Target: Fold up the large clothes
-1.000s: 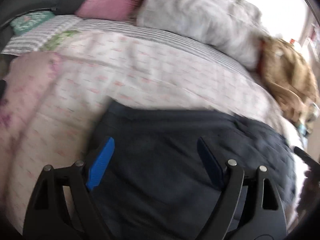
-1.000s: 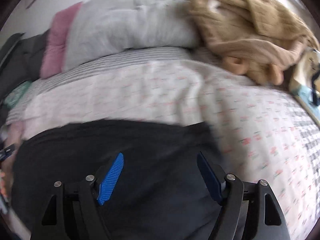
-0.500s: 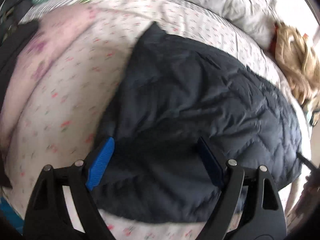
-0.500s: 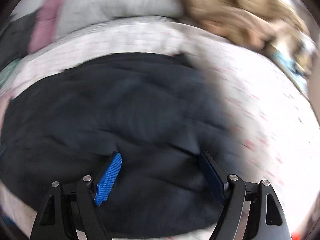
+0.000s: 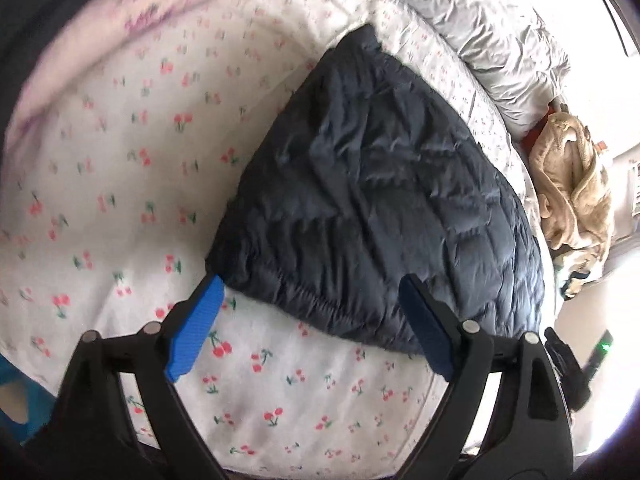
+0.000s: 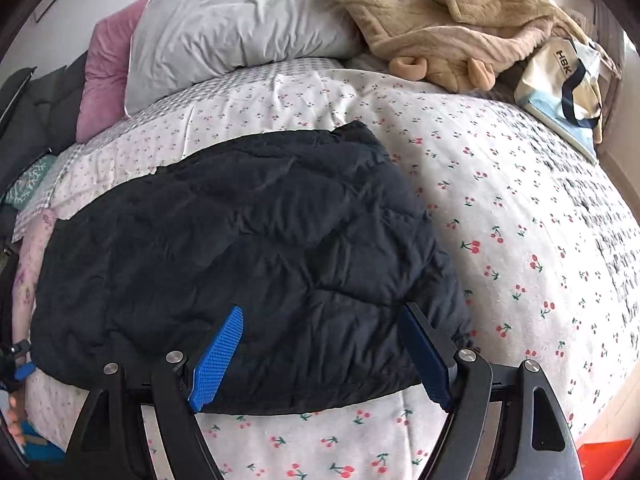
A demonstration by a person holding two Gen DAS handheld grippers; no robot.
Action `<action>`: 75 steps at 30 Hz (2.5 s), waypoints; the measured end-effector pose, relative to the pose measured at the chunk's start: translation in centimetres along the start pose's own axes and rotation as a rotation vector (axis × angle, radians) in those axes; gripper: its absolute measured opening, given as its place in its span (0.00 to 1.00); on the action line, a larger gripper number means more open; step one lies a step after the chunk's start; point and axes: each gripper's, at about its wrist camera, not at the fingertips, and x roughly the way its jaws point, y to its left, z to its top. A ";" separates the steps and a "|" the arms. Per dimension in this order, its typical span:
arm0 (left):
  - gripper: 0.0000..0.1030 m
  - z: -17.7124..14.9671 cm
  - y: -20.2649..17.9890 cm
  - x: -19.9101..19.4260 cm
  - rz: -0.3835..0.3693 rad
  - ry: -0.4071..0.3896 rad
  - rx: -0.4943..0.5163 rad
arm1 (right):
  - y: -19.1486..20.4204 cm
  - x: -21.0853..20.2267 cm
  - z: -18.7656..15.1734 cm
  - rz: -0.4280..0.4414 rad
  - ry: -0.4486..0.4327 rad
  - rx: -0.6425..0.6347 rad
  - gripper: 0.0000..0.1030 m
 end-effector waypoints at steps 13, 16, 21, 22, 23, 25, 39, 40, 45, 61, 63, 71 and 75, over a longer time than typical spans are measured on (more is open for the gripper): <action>0.91 -1.7 1.1 4.2 -0.354 0.027 -0.175 | 4.4 0.6 -0.1 0.029 0.016 -0.054 0.79; 0.91 -1.7 0.9 5.1 -0.367 -0.046 -0.194 | 6.0 1.2 -0.4 0.042 0.029 -0.089 0.79; 0.85 -0.9 0.6 6.0 -0.393 -0.133 -0.250 | 8.5 2.0 -1.3 0.041 0.047 -0.151 0.79; 0.82 -0.6 0.8 6.1 -0.395 -0.140 -0.269 | 9.0 2.2 -1.5 0.041 0.049 -0.170 0.79; 0.73 -0.4 1.0 6.3 -0.399 -0.142 -0.294 | 9.7 2.3 -1.7 0.041 0.049 -0.190 0.79; 0.62 0.1 1.7 6.6 -0.414 -0.137 -0.351 | 10.8 2.4 -2.0 0.042 0.043 -0.228 0.79; 0.18 -0.1 -0.5 -5.0 -0.353 -0.383 -0.044 | 18.8 0.0 -2.4 0.156 -0.084 -0.390 0.79; 0.18 -0.5 -0.4 -6.3 -0.340 -0.412 -0.014 | 19.4 -0.1 -2.3 0.174 -0.089 -0.393 0.79; 0.18 -1.8 -0.6 -10.8 -0.334 -0.520 0.091 | 24.3 1.2 -3.2 0.277 -0.053 -0.443 0.79; 0.24 -3.8 -11.3 -10.5 -0.324 -0.585 0.509 | 28.8 6.1 -3.7 0.466 0.163 -0.491 0.78; 0.27 -3.7 -12.2 -10.2 -0.337 -0.568 0.525 | 25.9 5.2 -1.7 0.519 0.173 -0.395 0.78; 0.46 -6.1 -17.2 -5.3 -0.365 -0.393 0.680 | 11.2 2.4 3.2 0.530 0.070 -0.015 0.79; 0.57 -8.3 -20.0 -0.7 -0.334 -0.215 0.793 | 6.1 2.0 3.2 0.493 0.077 0.088 0.79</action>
